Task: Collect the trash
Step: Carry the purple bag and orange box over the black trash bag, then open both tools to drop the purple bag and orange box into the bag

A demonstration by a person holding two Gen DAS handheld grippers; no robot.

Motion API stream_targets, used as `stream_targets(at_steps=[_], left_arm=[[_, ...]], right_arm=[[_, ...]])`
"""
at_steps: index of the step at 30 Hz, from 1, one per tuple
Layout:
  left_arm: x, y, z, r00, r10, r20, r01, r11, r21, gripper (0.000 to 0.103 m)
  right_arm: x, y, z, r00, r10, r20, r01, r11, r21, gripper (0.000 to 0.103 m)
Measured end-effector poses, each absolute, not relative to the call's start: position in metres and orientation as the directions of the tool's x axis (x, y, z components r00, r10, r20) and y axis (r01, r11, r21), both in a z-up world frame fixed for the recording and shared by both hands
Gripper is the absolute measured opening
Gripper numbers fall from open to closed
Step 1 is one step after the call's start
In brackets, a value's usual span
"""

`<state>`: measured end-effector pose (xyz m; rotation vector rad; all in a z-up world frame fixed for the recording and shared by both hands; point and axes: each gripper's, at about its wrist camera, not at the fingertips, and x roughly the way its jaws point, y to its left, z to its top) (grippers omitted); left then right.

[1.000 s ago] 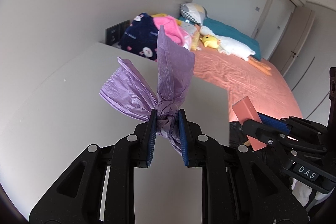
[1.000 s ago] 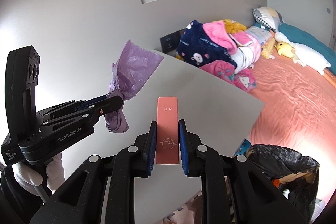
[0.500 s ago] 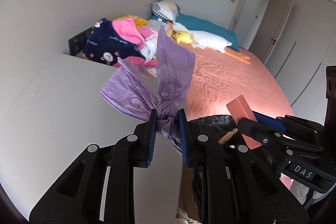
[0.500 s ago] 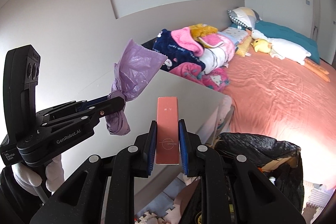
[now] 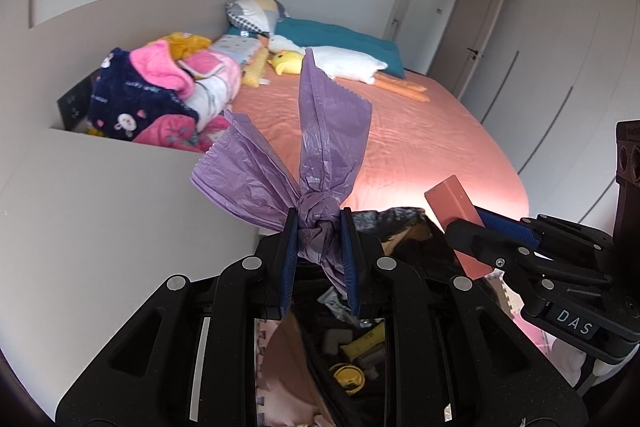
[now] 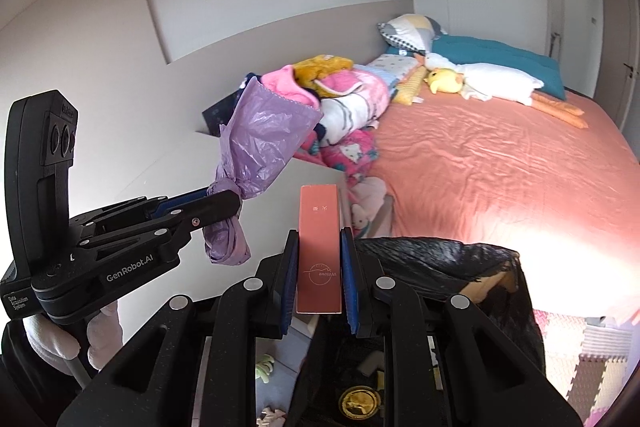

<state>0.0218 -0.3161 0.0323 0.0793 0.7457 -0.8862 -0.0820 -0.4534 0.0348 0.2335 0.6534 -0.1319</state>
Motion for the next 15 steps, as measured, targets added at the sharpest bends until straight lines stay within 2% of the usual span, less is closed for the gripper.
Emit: stream_targets(at_steps=[15], left_arm=[[-0.003,-0.381,0.028,0.293,-0.714,-0.636,0.812,0.537,-0.228,0.02]], right_arm=[[-0.125,-0.505,0.036,0.772,-0.163,-0.614,0.333,0.927,0.173,0.022]])
